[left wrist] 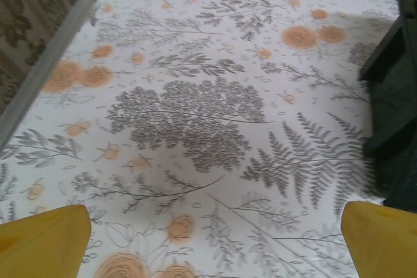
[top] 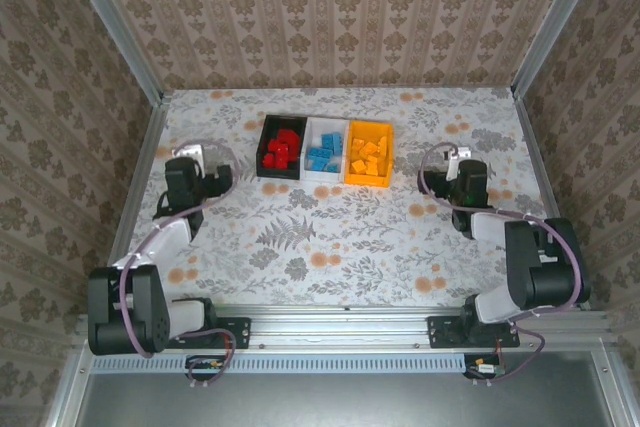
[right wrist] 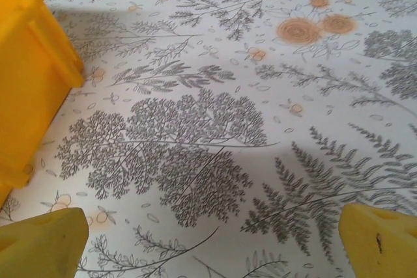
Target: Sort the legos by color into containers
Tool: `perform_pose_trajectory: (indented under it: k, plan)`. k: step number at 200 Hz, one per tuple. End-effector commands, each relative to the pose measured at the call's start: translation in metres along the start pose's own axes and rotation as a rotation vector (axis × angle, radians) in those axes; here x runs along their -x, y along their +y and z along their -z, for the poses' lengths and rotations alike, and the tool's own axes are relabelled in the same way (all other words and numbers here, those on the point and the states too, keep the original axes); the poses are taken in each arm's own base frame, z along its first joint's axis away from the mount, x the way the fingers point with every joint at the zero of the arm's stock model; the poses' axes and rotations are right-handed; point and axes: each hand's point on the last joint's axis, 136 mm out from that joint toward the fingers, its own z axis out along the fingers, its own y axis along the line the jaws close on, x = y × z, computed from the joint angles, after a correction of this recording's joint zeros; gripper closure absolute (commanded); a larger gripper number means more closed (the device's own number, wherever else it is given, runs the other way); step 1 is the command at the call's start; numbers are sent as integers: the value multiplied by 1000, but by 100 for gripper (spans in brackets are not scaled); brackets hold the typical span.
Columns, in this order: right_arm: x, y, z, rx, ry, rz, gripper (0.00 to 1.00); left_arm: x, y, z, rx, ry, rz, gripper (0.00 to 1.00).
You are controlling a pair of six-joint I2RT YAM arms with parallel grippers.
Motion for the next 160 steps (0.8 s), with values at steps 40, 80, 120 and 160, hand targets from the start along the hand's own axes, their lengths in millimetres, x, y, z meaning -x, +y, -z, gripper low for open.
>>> perform_pose_trajectory:
  k: [40, 80, 120, 160]
  plan:
    - [20, 3, 2, 32, -160, -8, 0, 1, 4, -20, 11, -144, -92, 0]
    - [21, 1, 2, 12, -158, -12, 0, -13, -1, -42, 0, -166, -94, 0]
    - [21, 1, 2, 11, -158, -11, 0, -14, 0, -41, 33, -173, -103, 0]
    - [21, 1, 2, 12, -159, -11, 0, -14, -1, -41, 32, -174, -106, 0]
